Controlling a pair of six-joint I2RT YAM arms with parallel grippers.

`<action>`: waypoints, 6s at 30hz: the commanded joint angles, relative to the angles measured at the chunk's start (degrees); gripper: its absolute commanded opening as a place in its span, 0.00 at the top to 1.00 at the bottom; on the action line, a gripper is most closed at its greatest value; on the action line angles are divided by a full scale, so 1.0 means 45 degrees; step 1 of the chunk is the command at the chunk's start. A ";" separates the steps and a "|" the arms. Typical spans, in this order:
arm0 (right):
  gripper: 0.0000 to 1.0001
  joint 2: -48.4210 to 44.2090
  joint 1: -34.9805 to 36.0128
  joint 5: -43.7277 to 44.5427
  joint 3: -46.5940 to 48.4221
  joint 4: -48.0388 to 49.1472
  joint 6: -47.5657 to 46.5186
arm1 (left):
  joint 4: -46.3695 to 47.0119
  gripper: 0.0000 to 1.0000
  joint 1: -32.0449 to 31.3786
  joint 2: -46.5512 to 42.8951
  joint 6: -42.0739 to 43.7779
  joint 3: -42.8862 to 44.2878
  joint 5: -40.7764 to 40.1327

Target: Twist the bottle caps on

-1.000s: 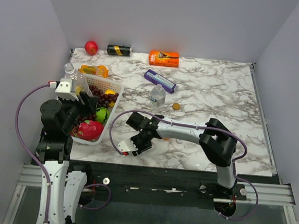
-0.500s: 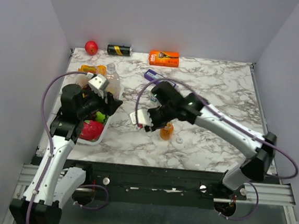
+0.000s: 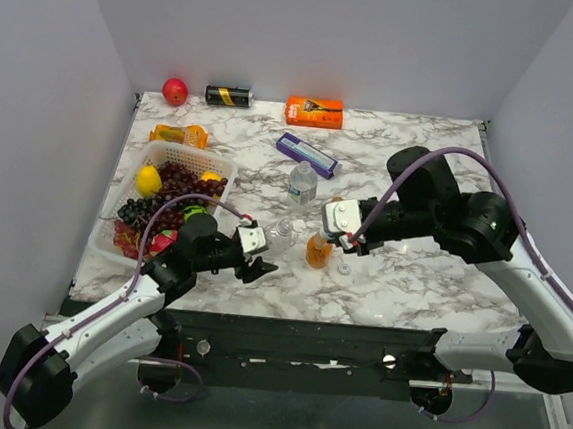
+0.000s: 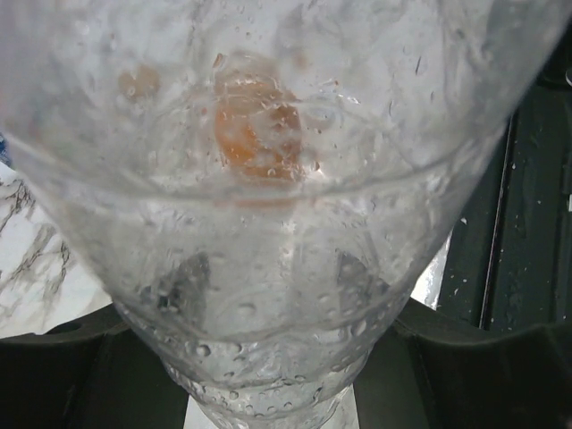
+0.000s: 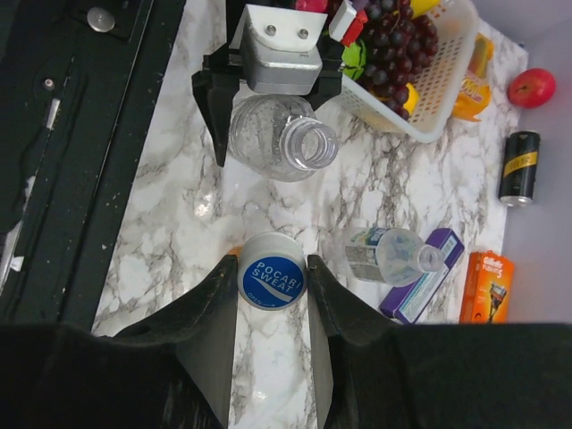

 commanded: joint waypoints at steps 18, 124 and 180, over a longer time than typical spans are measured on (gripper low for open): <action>0.75 0.3347 0.0832 -0.1195 0.2992 -0.3561 -0.4183 | 0.1062 1.00 -0.1552 -0.0022 0.1946 -0.0220 -0.1194; 0.06 0.5719 0.0735 0.3550 0.5853 -0.2002 0.5154 | 0.3699 1.00 -0.1709 0.0759 -0.3075 -0.0455 -0.5474; 0.41 0.2644 0.0500 -0.0922 0.0766 -0.5457 -1.1000 | -0.0930 1.00 -0.1670 0.1600 0.2747 0.1440 -0.1291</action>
